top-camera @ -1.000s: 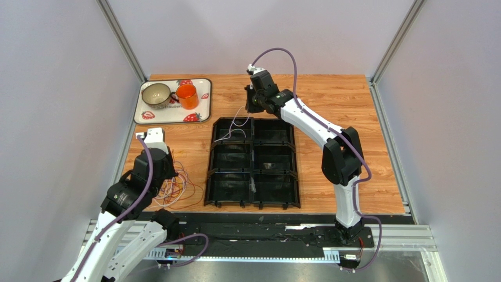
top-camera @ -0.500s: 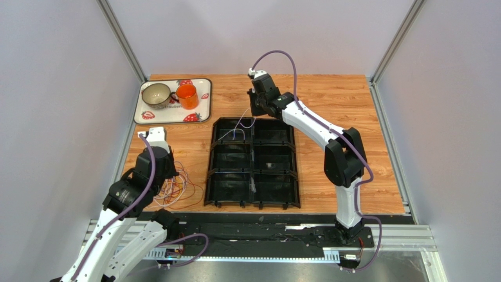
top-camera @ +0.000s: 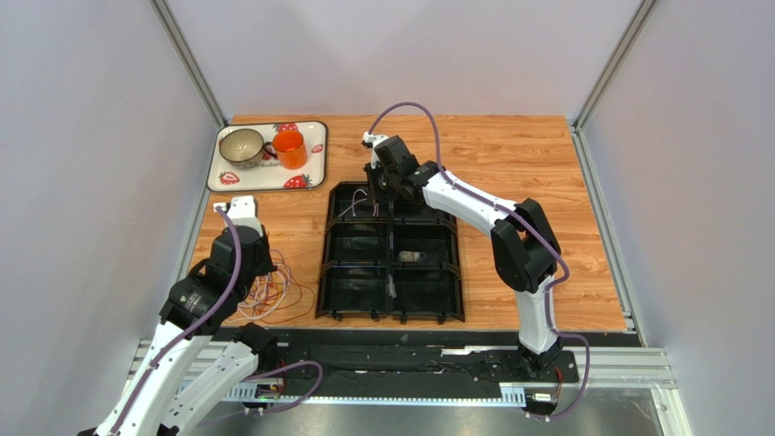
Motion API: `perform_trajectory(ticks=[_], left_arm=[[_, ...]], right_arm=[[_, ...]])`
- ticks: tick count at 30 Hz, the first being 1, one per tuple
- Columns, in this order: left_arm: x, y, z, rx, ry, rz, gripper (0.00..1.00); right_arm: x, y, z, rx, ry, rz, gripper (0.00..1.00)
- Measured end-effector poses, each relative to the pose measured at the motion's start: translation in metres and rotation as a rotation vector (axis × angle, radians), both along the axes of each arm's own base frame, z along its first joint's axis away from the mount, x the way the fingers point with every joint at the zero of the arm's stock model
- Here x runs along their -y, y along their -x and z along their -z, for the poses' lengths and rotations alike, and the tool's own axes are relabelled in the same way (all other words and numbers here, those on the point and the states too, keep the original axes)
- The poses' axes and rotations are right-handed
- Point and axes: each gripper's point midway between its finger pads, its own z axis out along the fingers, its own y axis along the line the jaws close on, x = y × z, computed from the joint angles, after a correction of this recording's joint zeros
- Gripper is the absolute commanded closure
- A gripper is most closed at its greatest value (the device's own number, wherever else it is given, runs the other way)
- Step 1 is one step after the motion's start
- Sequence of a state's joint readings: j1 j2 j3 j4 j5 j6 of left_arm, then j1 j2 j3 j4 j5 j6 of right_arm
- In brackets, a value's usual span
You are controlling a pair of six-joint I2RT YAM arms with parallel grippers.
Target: Untangle the cables
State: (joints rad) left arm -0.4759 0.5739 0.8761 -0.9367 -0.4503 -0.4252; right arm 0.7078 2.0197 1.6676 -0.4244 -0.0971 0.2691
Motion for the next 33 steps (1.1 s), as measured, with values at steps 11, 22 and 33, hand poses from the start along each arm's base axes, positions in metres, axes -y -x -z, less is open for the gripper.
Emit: perform_trajectory(ticks=[11,22,33], left_arm=[[0.0,0.0,0.0,0.0,0.0,0.0,1.0],[0.001,0.0,0.0,-0.001,0.002,0.004,1.0],[0.004,-0.004,-0.006,-0.019,-0.007,0.008,1.0]], right_arm=[[0.014,-0.02,0.037,0.029,0.134,0.078,0.72],[0.017,-0.008,-0.021,0.158,0.18,0.062,0.45],[0.054,0.043,-0.132,0.293,0.046,0.098,0.44]])
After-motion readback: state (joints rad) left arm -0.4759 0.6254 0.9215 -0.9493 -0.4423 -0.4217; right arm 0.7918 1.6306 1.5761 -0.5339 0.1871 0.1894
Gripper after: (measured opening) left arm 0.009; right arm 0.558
